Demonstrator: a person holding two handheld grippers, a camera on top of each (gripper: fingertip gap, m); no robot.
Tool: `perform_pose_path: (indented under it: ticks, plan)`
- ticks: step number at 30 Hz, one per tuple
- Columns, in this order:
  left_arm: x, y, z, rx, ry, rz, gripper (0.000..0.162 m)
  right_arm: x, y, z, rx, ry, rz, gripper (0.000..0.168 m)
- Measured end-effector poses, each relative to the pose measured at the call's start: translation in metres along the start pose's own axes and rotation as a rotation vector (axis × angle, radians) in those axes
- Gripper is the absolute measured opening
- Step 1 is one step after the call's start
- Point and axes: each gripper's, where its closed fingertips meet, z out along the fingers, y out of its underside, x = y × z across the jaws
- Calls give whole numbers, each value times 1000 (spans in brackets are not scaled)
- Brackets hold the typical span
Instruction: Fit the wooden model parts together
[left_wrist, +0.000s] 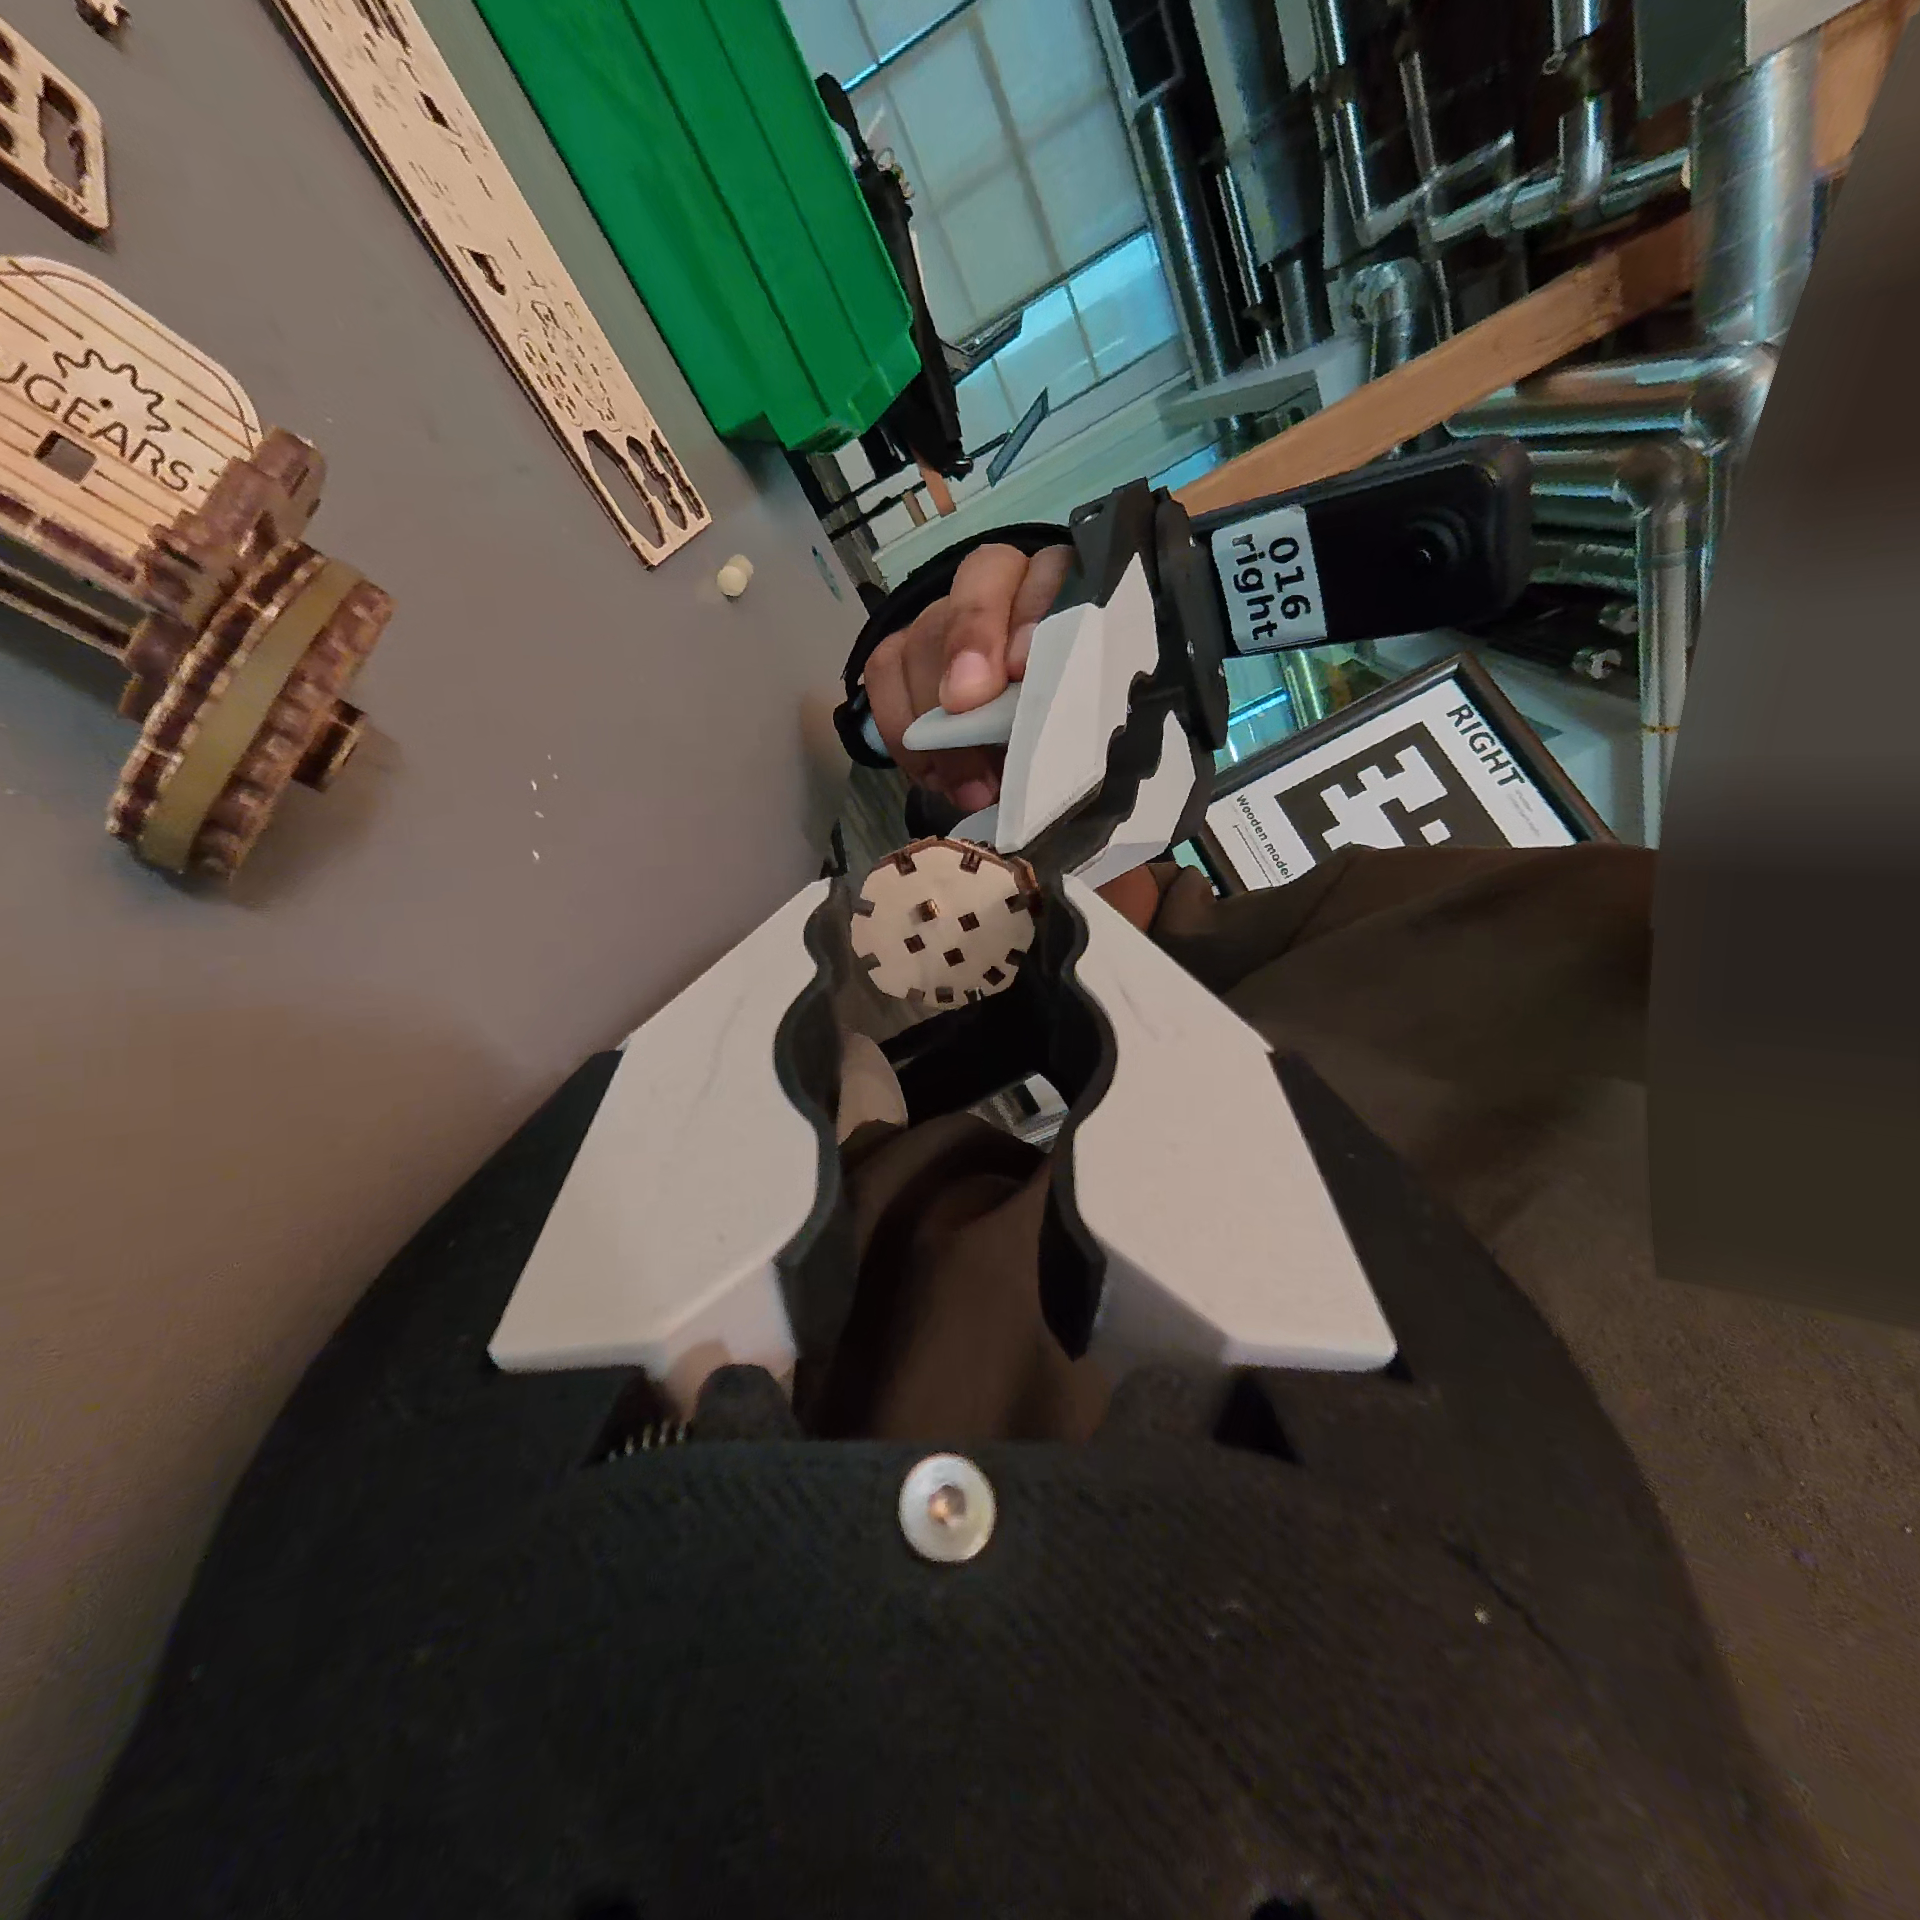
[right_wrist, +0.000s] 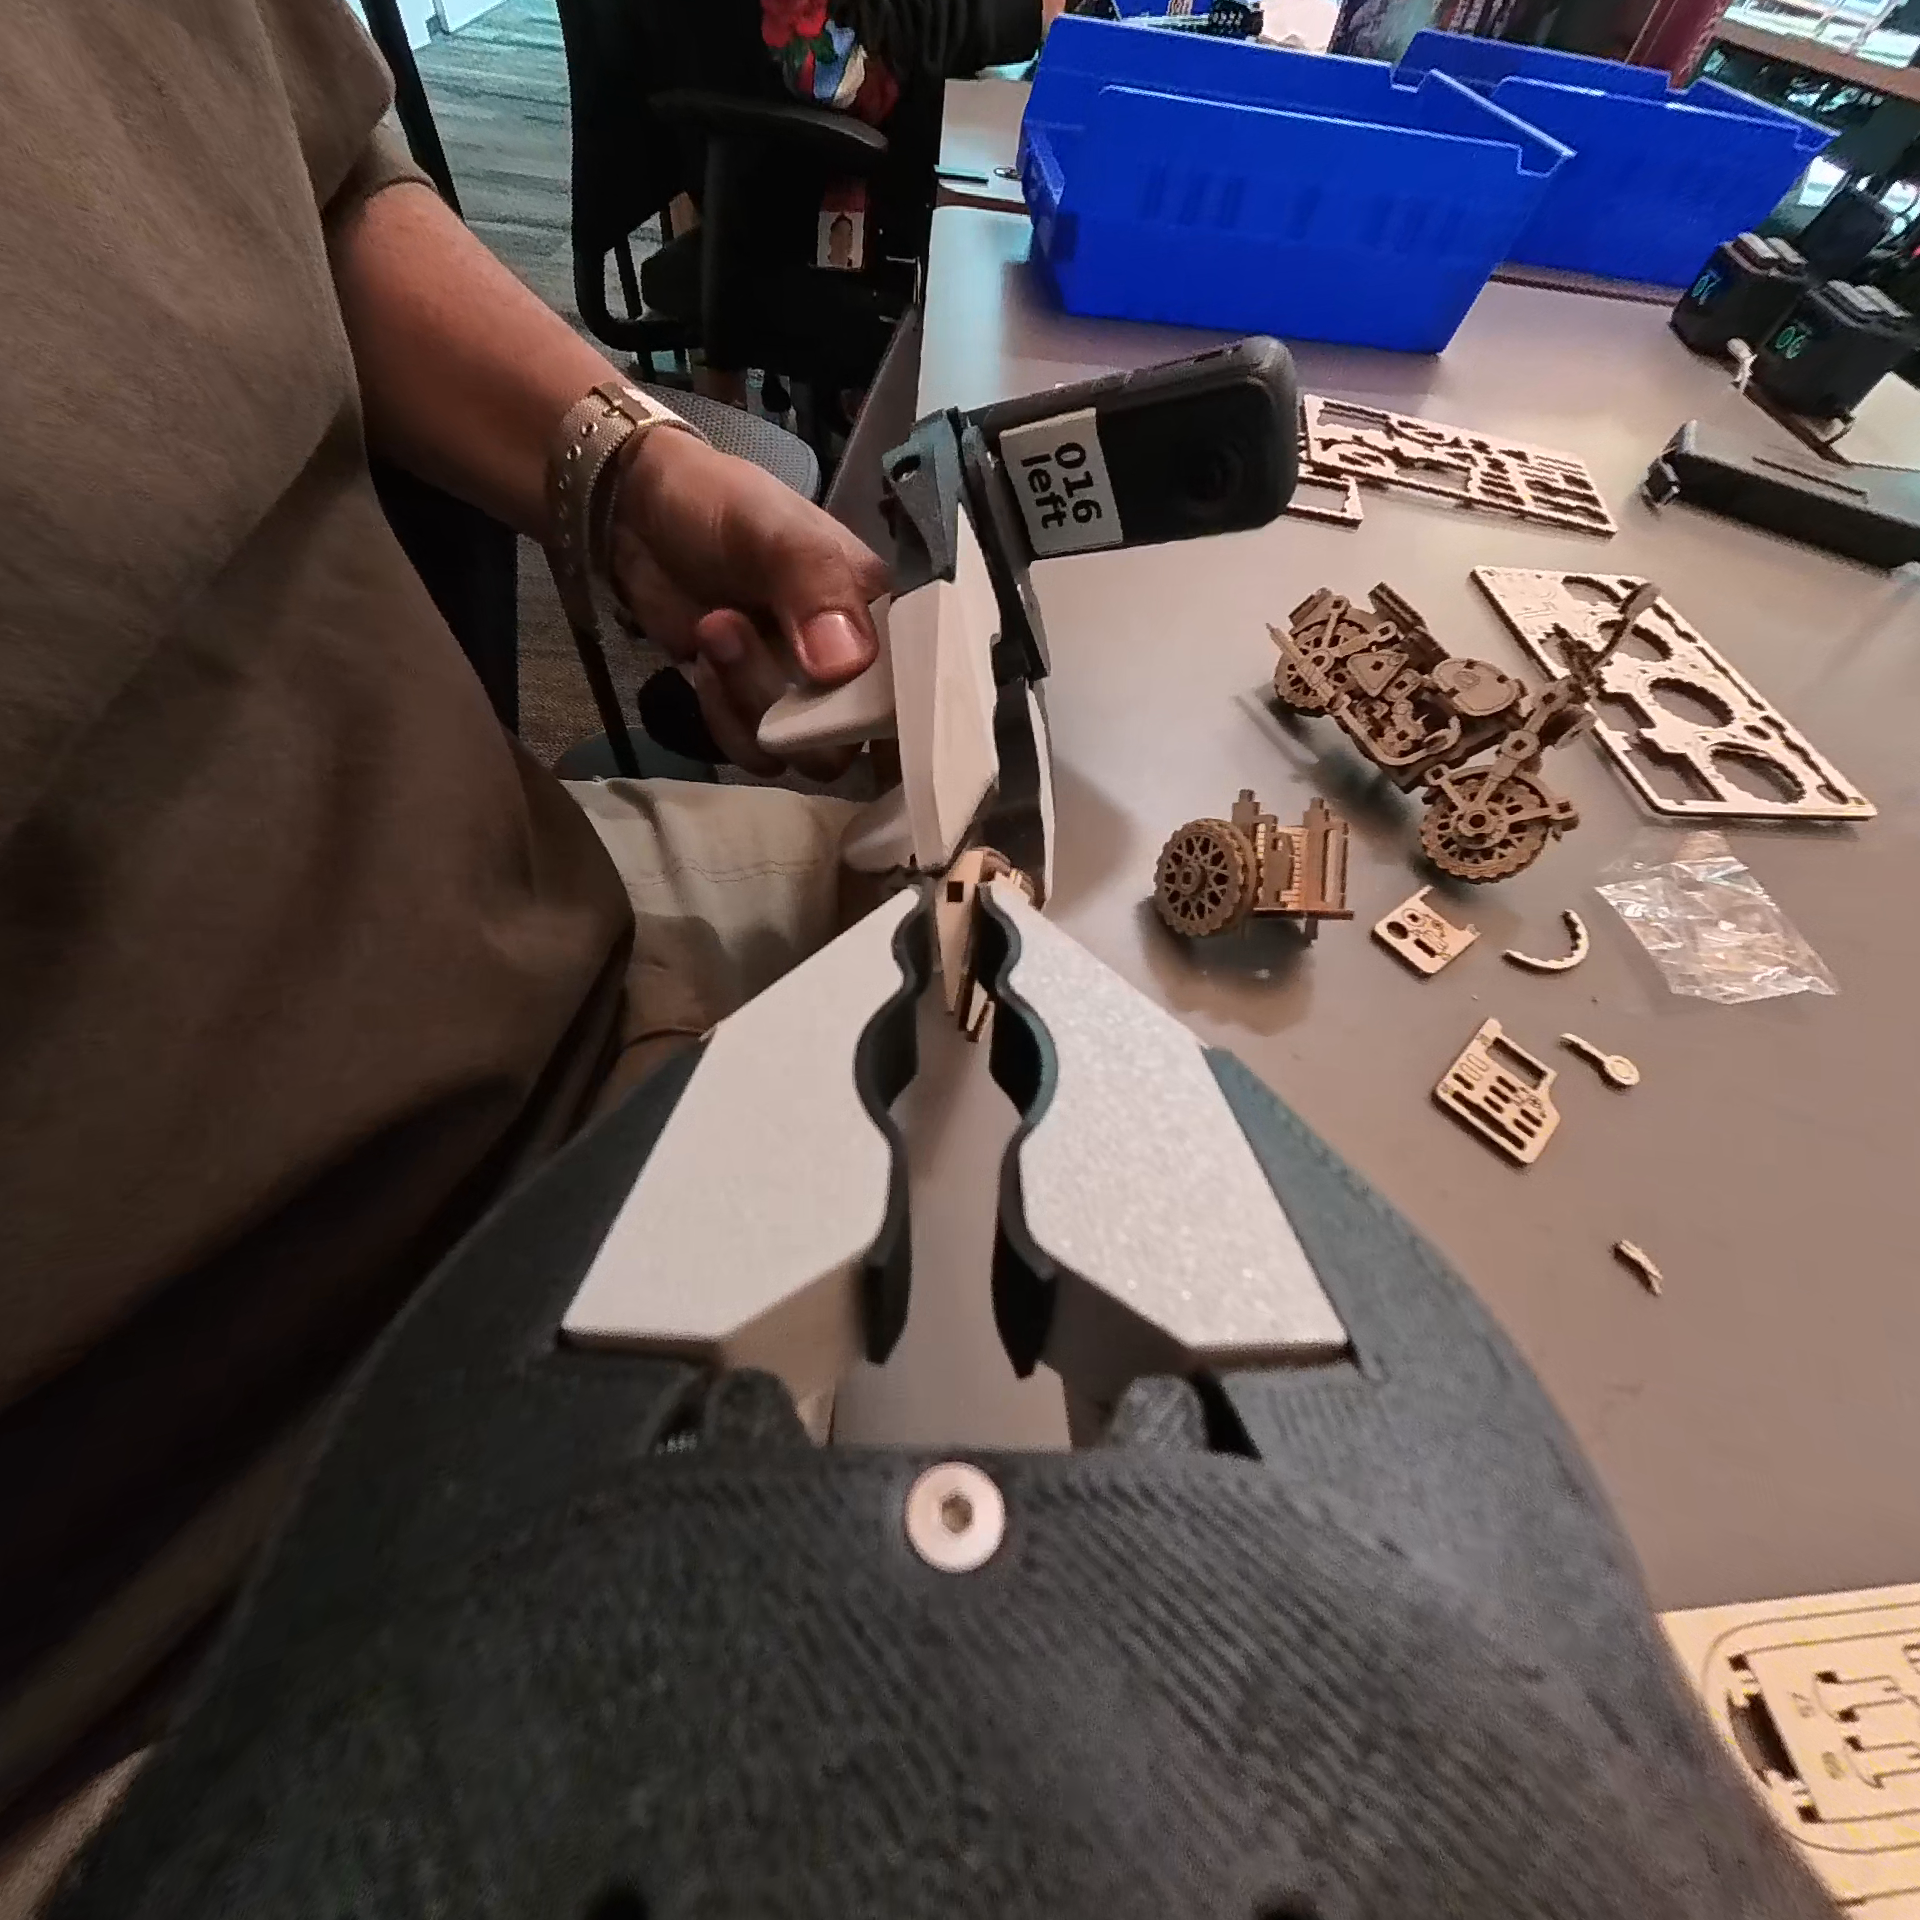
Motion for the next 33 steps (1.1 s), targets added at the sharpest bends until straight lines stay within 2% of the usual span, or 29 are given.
perform_pose_path:
  ticks: [10,33]
  plan:
    - [9,1,1,2,26,68,35,-3,-8,-4,23,25,-38,5]
    - [15,2,2,-12,0,203,35,-1,-13,-10,84,1,48,5]
